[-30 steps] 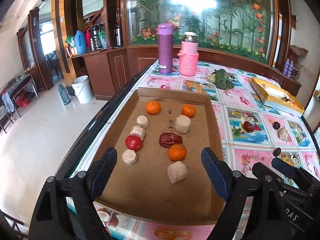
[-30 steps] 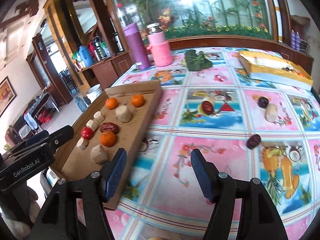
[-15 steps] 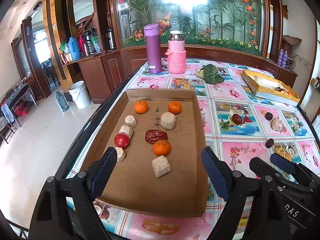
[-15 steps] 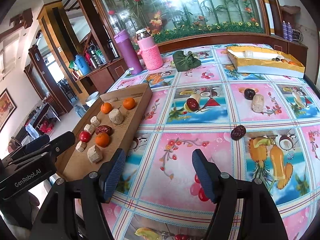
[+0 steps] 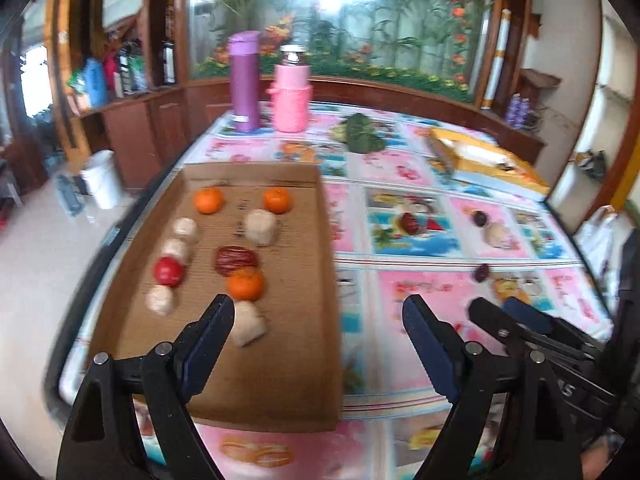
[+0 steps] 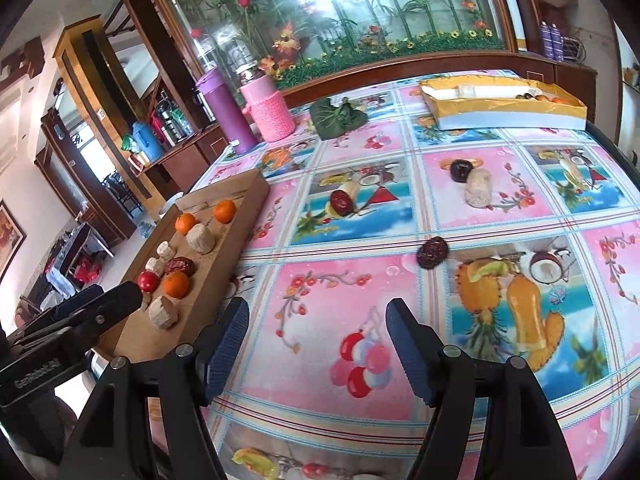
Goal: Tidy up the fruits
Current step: 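Move both grippers back to the fruit pile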
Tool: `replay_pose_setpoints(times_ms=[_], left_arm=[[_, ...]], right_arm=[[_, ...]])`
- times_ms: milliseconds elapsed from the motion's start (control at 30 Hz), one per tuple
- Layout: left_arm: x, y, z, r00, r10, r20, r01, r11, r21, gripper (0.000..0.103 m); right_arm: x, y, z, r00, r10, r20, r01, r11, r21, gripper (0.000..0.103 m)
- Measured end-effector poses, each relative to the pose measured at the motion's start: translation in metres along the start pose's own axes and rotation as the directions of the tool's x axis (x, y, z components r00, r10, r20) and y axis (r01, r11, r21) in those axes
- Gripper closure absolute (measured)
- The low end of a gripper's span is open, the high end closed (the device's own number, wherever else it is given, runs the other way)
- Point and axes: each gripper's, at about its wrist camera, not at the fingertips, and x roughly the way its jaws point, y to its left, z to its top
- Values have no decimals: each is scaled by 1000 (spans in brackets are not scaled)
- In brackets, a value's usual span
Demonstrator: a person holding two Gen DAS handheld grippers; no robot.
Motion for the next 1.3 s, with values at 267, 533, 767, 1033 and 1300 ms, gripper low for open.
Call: replay_pose_setpoints(times_ms=[267,533,767,1033,1300], left_arm=[[12,-21,-1,999,-41,-14,42,998,47,17],[36,-28,0,994,-92,-64,94,995,32,18],[56,-42,-4,986,-110,-129,118,991,58,18],[73,-59,8,980,-134,-151,143,988,56,18],[92,-75,38,990,-100,-100,109,989,96,18]], right_arm=[[-22,-49,11,995,-92,42,90,995,46,27],[-31,-107,30,973,-229,12,227,971,76,26],[-19,-105,31,979,-203,-33,203,979,15,26],[5,-107,49,976,-187,-107,186,982,-26,26],[50,-110,88,973,-205,-104,203,979,-32,40]])
